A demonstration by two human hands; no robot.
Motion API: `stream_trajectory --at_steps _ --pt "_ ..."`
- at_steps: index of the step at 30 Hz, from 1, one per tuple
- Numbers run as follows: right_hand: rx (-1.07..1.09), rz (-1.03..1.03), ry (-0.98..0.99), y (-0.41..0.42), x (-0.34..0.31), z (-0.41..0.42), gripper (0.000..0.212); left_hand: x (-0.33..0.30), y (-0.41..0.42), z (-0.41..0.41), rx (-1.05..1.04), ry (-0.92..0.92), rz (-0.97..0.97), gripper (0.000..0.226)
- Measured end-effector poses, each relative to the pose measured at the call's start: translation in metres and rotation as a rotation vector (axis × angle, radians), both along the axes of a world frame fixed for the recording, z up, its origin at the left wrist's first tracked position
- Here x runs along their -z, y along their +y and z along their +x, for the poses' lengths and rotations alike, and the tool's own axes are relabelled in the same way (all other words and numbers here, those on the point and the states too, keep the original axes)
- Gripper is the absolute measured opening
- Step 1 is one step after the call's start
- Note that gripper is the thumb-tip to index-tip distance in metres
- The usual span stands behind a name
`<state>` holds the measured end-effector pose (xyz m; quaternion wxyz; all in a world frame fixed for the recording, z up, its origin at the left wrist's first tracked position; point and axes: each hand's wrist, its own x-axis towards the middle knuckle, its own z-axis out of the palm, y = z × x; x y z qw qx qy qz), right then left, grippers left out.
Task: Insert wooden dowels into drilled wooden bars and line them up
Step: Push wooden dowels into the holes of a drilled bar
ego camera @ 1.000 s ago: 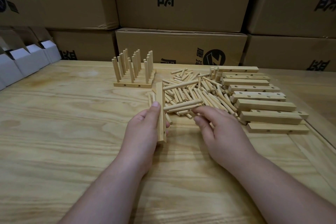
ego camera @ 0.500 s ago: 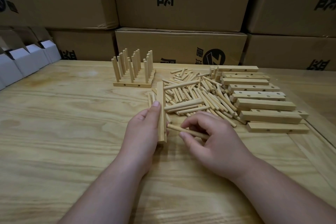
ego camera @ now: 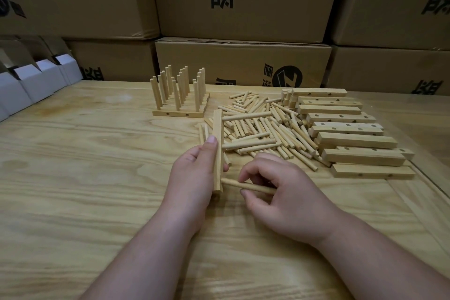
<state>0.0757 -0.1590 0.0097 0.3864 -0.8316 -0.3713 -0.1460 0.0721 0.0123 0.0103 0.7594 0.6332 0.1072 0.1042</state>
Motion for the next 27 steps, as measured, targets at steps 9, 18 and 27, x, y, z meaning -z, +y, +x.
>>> stream_trajectory --at_steps 9,18,27 --pt "0.001 0.031 -0.022 -0.001 0.0008 0.0023 0.017 0.0008 -0.0005 0.0006 -0.019 -0.005 0.012 0.038" --pt "0.036 -0.005 -0.055 -0.001 0.0008 0.0033 0.018 0.0023 0.0003 0.001 -0.037 -0.012 0.036 0.034" --pt "0.056 -0.054 -0.074 0.0009 -0.0022 -0.0019 0.023 0.0013 0.0005 0.0006 -0.046 -0.008 0.011 0.038"
